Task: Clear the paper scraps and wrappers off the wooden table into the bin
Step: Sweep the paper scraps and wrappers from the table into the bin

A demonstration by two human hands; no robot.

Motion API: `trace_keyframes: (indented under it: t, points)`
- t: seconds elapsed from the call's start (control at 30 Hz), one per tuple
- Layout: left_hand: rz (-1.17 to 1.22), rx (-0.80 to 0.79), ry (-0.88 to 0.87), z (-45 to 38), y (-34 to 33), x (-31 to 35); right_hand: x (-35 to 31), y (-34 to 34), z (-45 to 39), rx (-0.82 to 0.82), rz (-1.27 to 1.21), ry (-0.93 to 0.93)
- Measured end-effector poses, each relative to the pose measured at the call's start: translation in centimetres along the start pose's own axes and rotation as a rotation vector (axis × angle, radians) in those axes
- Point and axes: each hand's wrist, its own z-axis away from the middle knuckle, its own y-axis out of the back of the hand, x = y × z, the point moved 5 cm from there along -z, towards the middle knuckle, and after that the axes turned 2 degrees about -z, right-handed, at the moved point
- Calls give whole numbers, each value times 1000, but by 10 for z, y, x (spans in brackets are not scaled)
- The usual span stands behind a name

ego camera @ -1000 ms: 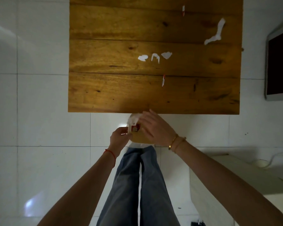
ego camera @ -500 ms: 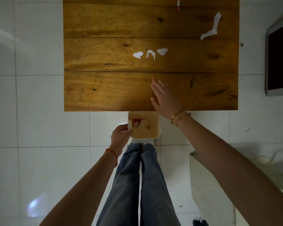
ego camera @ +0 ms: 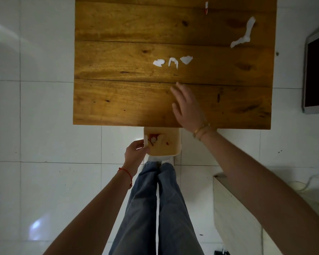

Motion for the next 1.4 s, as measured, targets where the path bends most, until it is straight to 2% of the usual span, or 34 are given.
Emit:
trace_keyframes:
  t: [0.13,0.37,0.47,0.63,0.8,0.9,1.0,1.1,1.2,1.3,1.4]
  points:
    - [1,9,10,-5,0,-1,24,25,-61,17,61,-96]
    - [8,9,1,-9,-2,6,32,18,-97,-78,98,-79]
    - [-3,3,-3,-9,-2,8,14,10,-79,-97,130,62]
    - [-8,12,-4,-9,1,8,-16,-33,5,-312,263,369]
    - [-4,16,-7,-8,5,8,-33,-64,73,-424,223,485]
    - [-3,28,0,-8,8,7,-40,-62,85,-408,153,533]
    - [-8,31,-1,-9,12,4,-40,-47,58,-320,77,441]
    - [-8,24,-11,-9,14,4,-35,-20,-5,-156,91,271]
    - [-22,19,-21,-11,14,3,-33,2,-69,-72,103,139]
    - [-32,21,-26,-12,15,2,-28,6,-106,-98,115,58]
    - [-67,26,-36,-11,16,2,-27,0,-108,-169,133,67]
